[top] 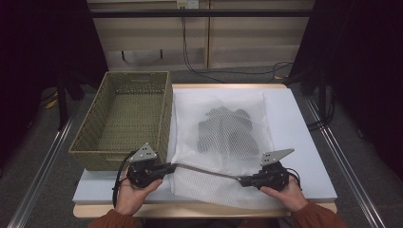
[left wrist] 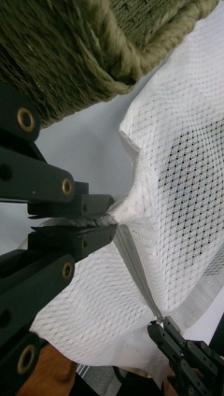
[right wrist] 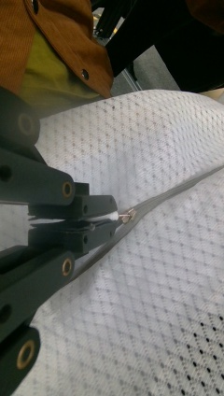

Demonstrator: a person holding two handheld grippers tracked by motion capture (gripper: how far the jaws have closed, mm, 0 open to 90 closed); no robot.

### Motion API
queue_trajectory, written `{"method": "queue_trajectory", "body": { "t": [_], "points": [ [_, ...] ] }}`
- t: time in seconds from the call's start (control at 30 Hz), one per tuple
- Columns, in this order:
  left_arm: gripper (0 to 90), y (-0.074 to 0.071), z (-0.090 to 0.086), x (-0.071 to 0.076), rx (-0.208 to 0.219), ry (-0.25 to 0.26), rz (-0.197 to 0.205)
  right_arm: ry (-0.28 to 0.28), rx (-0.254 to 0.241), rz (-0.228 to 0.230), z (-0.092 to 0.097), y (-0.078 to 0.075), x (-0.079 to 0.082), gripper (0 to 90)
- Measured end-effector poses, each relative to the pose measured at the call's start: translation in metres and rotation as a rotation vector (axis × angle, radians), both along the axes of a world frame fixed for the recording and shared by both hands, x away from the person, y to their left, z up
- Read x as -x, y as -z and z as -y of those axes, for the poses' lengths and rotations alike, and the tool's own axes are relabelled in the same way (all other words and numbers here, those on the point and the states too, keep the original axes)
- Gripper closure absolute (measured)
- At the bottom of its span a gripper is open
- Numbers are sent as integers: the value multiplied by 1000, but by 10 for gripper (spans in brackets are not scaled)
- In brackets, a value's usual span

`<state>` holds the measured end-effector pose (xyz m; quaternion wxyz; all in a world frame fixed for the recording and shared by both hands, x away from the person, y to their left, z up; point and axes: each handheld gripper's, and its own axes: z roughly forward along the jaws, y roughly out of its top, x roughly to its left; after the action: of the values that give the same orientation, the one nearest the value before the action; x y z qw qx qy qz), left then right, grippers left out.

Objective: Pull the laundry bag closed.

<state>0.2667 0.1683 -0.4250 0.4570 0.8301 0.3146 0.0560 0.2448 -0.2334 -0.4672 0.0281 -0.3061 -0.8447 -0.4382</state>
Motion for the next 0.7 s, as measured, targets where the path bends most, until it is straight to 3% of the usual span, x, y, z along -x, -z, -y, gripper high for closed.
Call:
{"method": "queue_trajectory", "body": {
  "t": [0.7],
  "points": [
    [852,-1,1,1,-3,3,5,42,-7,10,15,-2,3,877]
  ]
}}
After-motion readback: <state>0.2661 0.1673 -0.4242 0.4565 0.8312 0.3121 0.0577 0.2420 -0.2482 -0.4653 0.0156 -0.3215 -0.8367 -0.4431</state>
